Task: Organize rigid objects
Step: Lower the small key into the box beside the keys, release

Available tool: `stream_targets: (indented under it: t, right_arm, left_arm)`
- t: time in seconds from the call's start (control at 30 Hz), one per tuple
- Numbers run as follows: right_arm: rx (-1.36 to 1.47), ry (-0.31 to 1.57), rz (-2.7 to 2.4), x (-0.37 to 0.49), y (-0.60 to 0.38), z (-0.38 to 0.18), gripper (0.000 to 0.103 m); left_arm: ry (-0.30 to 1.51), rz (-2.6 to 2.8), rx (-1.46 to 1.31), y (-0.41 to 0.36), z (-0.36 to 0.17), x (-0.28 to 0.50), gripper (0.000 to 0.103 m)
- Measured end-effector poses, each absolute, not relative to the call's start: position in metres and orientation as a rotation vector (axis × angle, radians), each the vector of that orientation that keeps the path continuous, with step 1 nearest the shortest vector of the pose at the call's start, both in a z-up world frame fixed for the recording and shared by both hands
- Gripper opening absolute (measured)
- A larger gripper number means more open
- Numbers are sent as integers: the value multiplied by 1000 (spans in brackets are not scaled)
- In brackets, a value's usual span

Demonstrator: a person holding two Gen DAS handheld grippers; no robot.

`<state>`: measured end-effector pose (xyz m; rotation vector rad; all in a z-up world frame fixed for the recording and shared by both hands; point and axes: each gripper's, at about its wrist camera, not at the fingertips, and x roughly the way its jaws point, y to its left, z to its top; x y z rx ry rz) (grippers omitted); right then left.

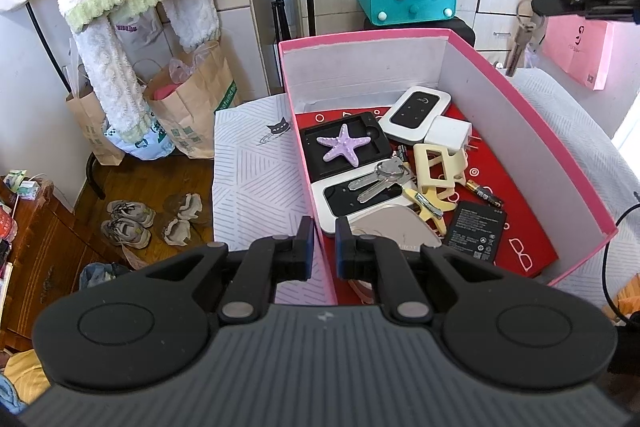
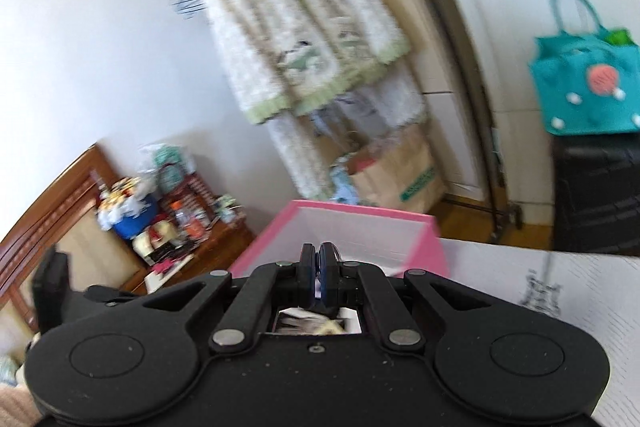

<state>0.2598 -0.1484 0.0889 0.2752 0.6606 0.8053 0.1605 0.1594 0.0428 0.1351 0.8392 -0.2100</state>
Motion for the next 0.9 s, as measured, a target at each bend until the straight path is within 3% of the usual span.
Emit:
stream_targets:
  t: [0.77,0.9]
  right_arm:
    - [-26,875,974,271,15,26,4]
    - [-31,873,948,260,7,28,10]
  left_arm:
    - [847,-222,135,158,44,163,8]
    - [842,-226,132,159,44,162,8]
